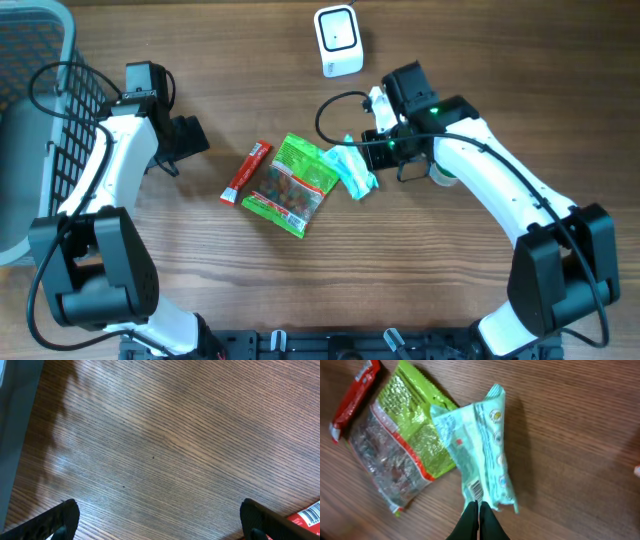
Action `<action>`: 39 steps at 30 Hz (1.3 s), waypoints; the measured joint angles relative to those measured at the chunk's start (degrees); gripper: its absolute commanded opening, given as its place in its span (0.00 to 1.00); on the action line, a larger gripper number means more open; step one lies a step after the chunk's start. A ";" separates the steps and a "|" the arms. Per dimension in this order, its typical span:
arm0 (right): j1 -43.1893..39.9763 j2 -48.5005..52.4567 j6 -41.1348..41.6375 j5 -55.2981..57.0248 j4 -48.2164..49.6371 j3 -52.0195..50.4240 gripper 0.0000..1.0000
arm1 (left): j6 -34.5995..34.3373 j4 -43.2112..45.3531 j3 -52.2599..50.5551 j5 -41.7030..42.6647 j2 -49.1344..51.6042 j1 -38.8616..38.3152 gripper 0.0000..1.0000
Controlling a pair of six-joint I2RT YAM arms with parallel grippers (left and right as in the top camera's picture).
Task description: Scan the item barcode
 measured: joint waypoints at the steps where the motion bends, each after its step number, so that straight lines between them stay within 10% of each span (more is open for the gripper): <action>1: 0.00 0.04 -0.24 0.02 0.87 -0.68 0.04 | 0.02 0.00 0.00 0.00 0.00 0.00 1.00; 39: 9.33 0.37 -8.37 19.89 18.29 -13.73 0.23 | 0.02 0.00 0.00 0.00 0.00 0.00 1.00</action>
